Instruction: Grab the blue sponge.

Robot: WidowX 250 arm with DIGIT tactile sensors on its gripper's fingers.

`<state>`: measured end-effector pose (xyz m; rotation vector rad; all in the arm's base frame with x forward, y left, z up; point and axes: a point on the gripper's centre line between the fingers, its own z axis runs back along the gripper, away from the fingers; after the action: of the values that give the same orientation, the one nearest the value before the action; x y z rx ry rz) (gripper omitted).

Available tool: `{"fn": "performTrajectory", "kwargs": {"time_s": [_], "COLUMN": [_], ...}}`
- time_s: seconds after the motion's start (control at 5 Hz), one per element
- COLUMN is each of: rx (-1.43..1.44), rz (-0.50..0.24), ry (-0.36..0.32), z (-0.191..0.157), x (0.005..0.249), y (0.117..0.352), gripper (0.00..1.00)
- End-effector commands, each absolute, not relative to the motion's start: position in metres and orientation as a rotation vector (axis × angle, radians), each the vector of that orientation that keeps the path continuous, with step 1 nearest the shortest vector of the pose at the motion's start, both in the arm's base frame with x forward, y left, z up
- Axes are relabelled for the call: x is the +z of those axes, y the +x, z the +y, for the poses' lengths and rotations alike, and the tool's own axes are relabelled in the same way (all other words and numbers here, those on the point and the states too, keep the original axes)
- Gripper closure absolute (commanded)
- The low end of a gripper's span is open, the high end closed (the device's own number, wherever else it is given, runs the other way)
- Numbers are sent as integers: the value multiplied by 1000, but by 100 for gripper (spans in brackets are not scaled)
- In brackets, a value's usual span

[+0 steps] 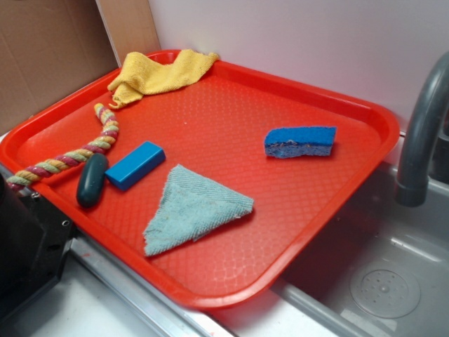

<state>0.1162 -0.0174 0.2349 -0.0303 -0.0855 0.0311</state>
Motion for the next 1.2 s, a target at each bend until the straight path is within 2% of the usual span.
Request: {"fn": "performTrajectory", "kwargs": {"time_s": [0.0,0.2,0.4,0.6,0.8,1.0], "rx": [31,-61,-262,-465,-669,-669], "rz": [-86,-39,-131,-160,-199,-199], "ry": [-30,-91,-25,-43,-50,-50], "z": [-17,-16,-45,-72,-91,-91], "x": [235,190,161,130,113,113], "y": [116,166,220,258,264,264], "gripper": [0,0,0,0,0,0]}}
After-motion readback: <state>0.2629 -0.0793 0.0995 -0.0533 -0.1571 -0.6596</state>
